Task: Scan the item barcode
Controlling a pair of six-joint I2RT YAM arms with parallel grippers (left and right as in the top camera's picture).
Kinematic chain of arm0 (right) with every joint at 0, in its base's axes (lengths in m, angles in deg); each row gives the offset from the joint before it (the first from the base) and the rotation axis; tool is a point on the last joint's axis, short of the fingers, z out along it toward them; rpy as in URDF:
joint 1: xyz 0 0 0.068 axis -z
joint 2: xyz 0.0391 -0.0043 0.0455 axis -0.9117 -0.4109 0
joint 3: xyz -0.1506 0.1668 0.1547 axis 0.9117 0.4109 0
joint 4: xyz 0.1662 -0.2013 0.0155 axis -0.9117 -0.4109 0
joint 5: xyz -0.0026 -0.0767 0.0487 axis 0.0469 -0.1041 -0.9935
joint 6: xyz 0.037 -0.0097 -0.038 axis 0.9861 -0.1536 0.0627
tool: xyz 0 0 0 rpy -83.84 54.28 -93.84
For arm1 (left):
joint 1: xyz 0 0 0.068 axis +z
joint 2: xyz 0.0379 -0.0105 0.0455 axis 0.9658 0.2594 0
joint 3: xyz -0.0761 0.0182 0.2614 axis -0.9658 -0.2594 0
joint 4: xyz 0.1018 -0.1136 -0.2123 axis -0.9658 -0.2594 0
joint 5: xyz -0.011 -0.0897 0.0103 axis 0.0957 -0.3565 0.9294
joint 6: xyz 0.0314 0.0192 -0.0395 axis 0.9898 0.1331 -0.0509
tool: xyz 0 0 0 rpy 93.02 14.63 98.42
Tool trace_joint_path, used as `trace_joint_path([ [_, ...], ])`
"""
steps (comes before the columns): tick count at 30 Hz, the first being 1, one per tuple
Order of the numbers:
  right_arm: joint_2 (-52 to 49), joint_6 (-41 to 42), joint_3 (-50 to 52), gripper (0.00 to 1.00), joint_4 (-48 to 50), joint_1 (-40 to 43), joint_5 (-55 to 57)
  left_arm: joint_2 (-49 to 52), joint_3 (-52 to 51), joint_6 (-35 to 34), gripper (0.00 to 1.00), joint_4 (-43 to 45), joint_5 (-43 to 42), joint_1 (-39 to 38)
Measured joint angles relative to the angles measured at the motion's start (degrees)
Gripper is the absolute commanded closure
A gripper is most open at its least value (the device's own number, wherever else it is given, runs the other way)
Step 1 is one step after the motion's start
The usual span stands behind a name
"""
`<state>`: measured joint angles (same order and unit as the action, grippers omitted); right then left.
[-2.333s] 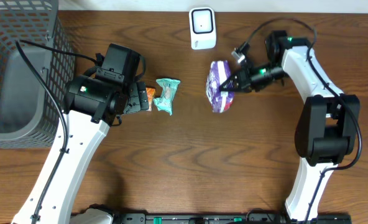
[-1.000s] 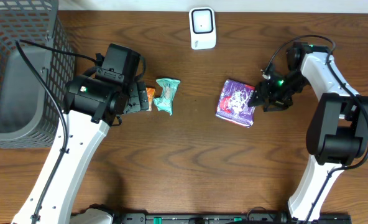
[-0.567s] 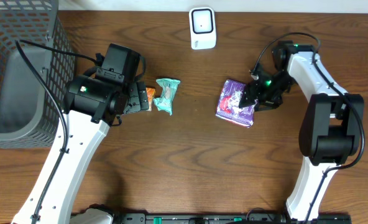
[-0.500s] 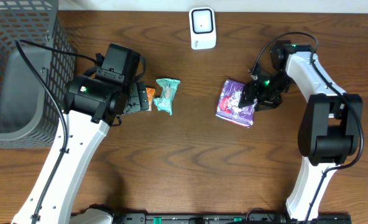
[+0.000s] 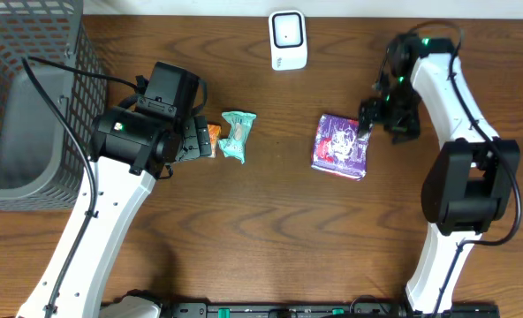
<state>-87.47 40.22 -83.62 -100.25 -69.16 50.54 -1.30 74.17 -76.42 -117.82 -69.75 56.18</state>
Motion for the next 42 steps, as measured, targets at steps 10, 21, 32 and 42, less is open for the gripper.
trace_joint_path([
  [10,0.0,2.6,-4.0,0.13,1.0,-7.5,4.7,0.0,0.0,0.0,0.02,0.0,0.0,0.0],
  [21,0.0,12.3,-4.0,0.12,5.1,-19.3,20.7,0.0,0.0,0.0,0.02,0.0,0.0,0.0],
  [32,-1.4,18.8,-4.0,0.12,9.2,-25.9,26.6,0.0,0.0,0.0,0.02,0.0,0.0,0.0],
  [42,-10.4,21.4,-4.0,0.13,7.3,-28.6,29.6,0.0,0.0,0.0,0.02,0.0,0.0,0.0],
])
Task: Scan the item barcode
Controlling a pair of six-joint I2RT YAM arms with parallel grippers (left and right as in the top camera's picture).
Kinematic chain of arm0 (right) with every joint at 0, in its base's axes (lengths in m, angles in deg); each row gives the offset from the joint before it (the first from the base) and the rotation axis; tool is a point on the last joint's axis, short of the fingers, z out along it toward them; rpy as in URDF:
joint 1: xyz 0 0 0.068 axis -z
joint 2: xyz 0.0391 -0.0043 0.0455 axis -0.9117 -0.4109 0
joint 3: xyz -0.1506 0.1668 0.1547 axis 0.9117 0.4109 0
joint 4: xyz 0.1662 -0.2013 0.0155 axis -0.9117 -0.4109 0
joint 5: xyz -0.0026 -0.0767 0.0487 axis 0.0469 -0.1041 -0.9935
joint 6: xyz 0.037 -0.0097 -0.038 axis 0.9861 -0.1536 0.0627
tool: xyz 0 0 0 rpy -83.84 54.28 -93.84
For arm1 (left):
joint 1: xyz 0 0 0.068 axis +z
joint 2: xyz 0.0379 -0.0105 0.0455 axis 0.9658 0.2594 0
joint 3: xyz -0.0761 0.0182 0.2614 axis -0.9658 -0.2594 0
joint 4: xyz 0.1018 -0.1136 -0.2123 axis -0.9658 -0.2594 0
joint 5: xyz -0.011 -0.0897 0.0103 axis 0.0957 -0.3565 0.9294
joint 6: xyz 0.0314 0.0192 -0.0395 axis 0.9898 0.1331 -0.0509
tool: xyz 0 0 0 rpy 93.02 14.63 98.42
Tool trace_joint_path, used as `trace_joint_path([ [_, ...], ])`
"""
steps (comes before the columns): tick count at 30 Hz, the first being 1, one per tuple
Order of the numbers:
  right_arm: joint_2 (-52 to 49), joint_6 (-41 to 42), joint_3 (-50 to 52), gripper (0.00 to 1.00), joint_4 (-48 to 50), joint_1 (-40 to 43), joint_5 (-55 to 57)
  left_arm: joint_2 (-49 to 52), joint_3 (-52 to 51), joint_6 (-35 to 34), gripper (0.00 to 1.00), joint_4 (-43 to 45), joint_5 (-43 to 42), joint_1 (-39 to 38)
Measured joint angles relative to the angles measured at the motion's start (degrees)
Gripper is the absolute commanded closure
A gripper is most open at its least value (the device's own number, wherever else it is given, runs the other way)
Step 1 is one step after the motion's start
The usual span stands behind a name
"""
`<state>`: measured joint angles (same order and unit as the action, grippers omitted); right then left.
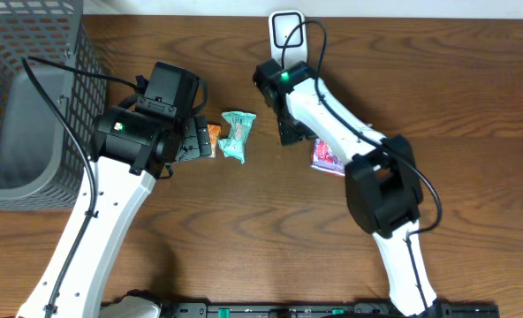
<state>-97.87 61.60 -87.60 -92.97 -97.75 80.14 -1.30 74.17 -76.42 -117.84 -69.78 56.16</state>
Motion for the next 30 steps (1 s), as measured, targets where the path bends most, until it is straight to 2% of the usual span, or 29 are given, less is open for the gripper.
trace_joint_path([
  [4,-2.5,0.7,0.0,0.18,-1.4,0.0,0.9,0.0,0.0,0.0,0.02,0.0,0.0,0.0],
  [9,-4.0,1.2,0.0,0.39,-2.4,0.0,2.5,0.0,0.0,0.0,0.02,0.0,0.0,0.0],
  [12,-4.3,1.4,0.0,0.58,-2.8,0.0,3.5,0.0,0.0,0.0,0.02,0.0,0.0,0.0],
  [15,-4.4,1.5,0.0,0.92,-3.1,0.1,4.3,0.0,0.0,0.0,0.02,0.0,0.0,0.0],
  [16,-4.4,1.8,0.0,0.99,-3.1,0.1,4.5,0.0,0.0,0.0,0.02,0.0,0.0,0.0],
  [25,-4.6,1.9,-0.9,0.99,-6.5,0.3,4.1,0.0,0.0,0.0,0.02,0.0,0.0,0.0],
  [30,-4.6,-1.4,-4.9,0.99,-8.6,1.7,-1.5,0.0,0.0,0.0,0.02,0.0,0.0,0.0],
])
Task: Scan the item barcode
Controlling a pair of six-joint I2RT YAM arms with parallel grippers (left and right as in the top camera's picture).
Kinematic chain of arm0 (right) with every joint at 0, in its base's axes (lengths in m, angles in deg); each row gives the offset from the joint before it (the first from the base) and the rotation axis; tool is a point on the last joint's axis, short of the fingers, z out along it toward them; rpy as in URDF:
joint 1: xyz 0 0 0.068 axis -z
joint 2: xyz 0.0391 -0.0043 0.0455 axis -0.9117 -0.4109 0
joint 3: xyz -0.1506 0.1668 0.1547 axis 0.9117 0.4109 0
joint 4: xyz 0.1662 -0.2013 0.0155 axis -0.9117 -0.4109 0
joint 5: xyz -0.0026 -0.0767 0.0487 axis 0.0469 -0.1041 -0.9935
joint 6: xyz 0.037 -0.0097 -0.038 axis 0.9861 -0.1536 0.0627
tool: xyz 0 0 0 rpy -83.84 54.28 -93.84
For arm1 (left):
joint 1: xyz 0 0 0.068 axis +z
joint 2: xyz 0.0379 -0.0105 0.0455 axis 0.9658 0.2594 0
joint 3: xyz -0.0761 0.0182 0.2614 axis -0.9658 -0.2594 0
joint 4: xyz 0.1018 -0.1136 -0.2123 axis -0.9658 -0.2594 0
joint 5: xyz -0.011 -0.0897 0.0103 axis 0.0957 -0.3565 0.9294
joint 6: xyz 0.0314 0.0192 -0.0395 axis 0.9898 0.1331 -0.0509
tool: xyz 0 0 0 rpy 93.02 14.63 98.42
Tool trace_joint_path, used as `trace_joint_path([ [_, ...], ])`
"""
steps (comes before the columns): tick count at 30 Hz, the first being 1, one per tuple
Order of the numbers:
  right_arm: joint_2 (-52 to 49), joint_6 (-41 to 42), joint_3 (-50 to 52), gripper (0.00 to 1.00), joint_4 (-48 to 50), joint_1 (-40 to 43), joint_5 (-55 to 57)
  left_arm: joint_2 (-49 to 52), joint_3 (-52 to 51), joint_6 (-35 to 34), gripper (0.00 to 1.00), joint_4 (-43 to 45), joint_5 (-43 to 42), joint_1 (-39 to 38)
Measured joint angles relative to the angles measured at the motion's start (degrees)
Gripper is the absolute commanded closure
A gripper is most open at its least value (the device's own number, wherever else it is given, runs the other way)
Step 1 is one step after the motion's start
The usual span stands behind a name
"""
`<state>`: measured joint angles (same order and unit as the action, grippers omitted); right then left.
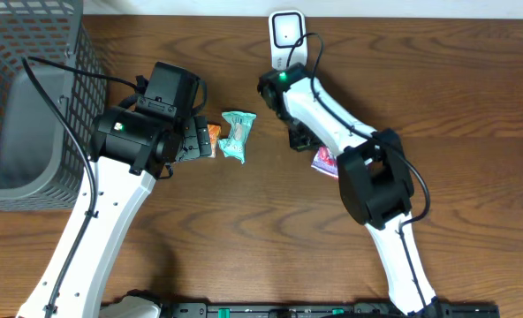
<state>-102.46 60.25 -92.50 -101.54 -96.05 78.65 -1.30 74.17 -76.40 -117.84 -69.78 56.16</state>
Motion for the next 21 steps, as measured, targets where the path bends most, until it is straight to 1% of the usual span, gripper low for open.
trace_joint_path([
  [5,1.7,-6.1,-4.5,0.99,1.3,2.8,-10.7,0.0,0.0,0.0,0.02,0.0,0.0,0.0],
  [10,6.8,-11.8,-5.6,0.99,3.6,6.2,-22.9,0.0,0.0,0.0,0.02,0.0,0.0,0.0],
  [15,10.2,-18.9,-6.1,0.99,6.6,11.0,-40.5,0.0,0.0,0.0,0.02,0.0,0.0,0.0],
  [21,10.2,-23.1,-2.8,0.99,12.4,17.5,-58.7,0.0,0.0,0.0,0.02,0.0,0.0,0.0],
])
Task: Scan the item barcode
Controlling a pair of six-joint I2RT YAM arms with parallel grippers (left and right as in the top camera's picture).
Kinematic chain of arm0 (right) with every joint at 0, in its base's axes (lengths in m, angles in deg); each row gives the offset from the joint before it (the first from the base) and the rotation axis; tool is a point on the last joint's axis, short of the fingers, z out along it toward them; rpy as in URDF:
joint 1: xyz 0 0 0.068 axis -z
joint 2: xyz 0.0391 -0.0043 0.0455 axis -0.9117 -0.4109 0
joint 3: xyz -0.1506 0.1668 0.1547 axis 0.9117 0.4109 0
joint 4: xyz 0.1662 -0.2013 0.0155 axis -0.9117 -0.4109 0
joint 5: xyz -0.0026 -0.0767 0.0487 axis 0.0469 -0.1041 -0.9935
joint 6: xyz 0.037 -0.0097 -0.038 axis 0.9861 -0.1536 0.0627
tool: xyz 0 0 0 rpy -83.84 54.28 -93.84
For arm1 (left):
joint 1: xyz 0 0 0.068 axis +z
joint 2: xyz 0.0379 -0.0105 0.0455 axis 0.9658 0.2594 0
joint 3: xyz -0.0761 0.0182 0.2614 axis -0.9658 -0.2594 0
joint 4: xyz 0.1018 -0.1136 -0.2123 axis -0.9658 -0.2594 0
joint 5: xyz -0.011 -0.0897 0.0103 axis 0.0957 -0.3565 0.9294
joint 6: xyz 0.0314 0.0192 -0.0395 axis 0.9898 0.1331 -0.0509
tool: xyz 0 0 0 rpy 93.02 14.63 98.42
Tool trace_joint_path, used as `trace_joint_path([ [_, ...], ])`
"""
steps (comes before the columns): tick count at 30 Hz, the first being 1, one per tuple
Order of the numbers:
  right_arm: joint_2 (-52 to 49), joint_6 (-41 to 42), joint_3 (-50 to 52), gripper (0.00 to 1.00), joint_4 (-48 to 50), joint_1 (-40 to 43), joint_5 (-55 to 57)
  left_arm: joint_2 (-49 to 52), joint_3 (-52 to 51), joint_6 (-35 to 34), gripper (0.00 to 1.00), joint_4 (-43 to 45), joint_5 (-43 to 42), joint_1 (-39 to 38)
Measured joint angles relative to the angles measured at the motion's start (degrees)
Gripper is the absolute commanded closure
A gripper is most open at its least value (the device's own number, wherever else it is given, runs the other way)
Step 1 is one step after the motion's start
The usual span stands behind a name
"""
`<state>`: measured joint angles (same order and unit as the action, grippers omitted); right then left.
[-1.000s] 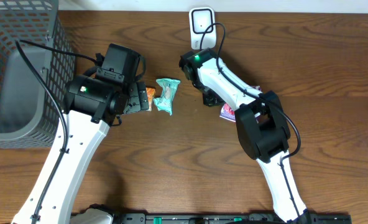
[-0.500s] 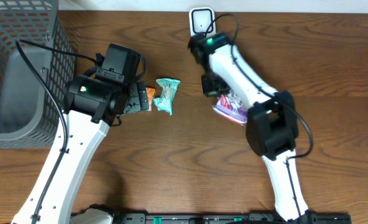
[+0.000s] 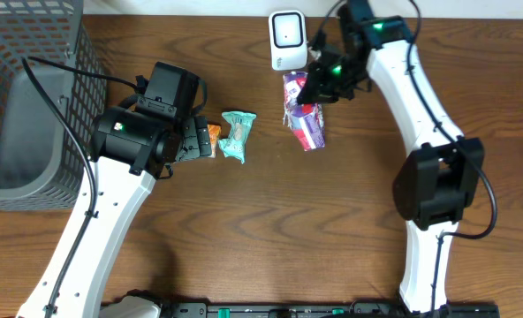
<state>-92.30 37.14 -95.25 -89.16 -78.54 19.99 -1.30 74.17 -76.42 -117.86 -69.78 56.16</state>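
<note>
A purple snack packet (image 3: 303,113) hangs tilted just below and right of the white barcode scanner (image 3: 287,40) at the table's back edge. My right gripper (image 3: 319,88) is shut on the packet's upper end. A teal packet (image 3: 238,135) lies left of centre. My left gripper (image 3: 206,141) sits right beside the teal packet's left edge, with something small and orange (image 3: 212,132) at its fingers. Whether the left fingers are open or shut does not show.
A grey wire basket (image 3: 32,106) fills the far left of the table. A red-orange packet pokes in at the right edge. The right arm's links (image 3: 420,97) stretch from the front right up to the scanner.
The right arm was folded over the purple packet near the table's middle, hiding most of it. Now the packet is off the table and held beside the scanner. The left arm is unchanged.
First the purple packet lay flat right of centre with my right gripper at its right edge. At the two later moments the right arm reached across it toward the left, covering most of it. Now the gripper holds the packet by the scanner. The left arm stayed put throughout.
</note>
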Motion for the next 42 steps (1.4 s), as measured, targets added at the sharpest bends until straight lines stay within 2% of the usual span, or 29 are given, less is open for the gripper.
trace_joint_path([
  [3,0.0,-0.9,4.0,0.99,0.9,2.6,-4.7,0.0,0.0,0.0,0.02,0.0,0.0,0.0],
  [10,0.0,-4.6,14.2,0.98,1.8,6.3,-7.9,0.0,0.0,0.0,0.02,0.0,0.0,0.0],
  [18,0.1,-2.7,15.1,0.67,-1.7,12.0,-1.2,0.0,0.0,0.0,0.02,0.0,0.0,0.0],
  [23,1.7,-2.0,15.1,0.37,-2.5,14.1,4.5,0.0,0.0,0.0,0.02,0.0,0.0,0.0],
  [27,4.8,-1.9,15.1,0.21,-2.6,14.1,9.6,0.0,0.0,0.0,0.02,0.0,0.0,0.0],
  [35,9.6,-1.7,15.1,0.06,-2.6,14.0,12.8,0.0,0.0,0.0,0.02,0.0,0.0,0.0],
  [42,9.5,-1.7,15.3,0.01,-3.2,14.0,17.5,0.0,0.0,0.0,0.02,0.0,0.0,0.0],
])
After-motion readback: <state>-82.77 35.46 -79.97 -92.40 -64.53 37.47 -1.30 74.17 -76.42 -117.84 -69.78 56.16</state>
